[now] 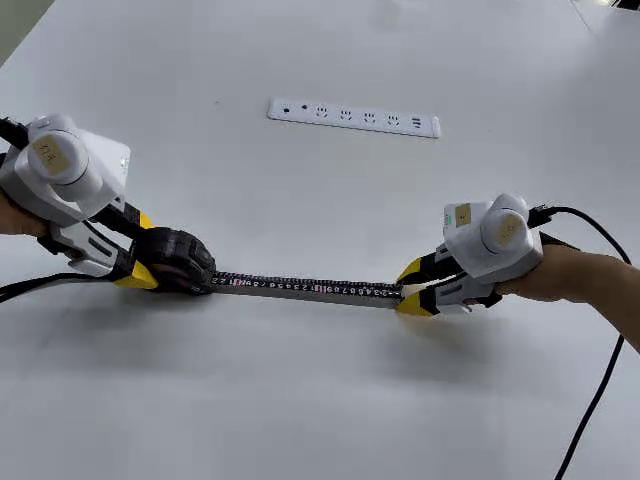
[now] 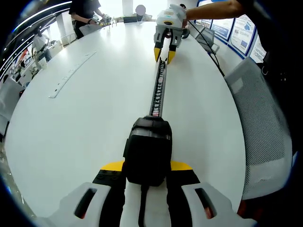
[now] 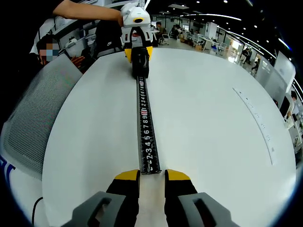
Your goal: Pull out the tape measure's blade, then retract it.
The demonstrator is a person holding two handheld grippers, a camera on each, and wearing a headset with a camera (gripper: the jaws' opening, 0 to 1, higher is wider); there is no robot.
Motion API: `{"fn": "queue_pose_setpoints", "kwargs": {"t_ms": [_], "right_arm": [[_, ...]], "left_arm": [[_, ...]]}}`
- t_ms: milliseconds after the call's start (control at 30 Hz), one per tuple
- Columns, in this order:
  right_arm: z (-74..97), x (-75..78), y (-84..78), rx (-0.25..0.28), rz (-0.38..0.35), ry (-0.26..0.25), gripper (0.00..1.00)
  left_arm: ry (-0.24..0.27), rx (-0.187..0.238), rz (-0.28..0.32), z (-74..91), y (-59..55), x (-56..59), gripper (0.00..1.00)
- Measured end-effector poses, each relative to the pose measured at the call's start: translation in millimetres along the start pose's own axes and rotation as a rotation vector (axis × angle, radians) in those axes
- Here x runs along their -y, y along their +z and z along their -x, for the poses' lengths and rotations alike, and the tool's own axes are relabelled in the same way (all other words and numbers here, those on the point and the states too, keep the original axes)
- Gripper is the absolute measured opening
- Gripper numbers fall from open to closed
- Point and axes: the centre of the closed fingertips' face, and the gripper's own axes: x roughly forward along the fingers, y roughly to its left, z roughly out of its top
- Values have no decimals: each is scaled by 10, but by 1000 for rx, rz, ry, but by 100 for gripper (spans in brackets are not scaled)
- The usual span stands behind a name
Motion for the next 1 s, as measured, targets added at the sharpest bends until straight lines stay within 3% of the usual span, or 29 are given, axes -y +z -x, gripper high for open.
{"fn": "queue_pose_setpoints", "kwargs": {"t_ms": [567, 1000], "right_arm": [[83, -33, 11, -2, 5, -28, 27], [150, -191, -38, 16, -28, -55, 40]], "left_arm": [[17, -34, 4, 22, -41, 28, 37], [46, -14, 89, 121, -79, 180, 51]]}}
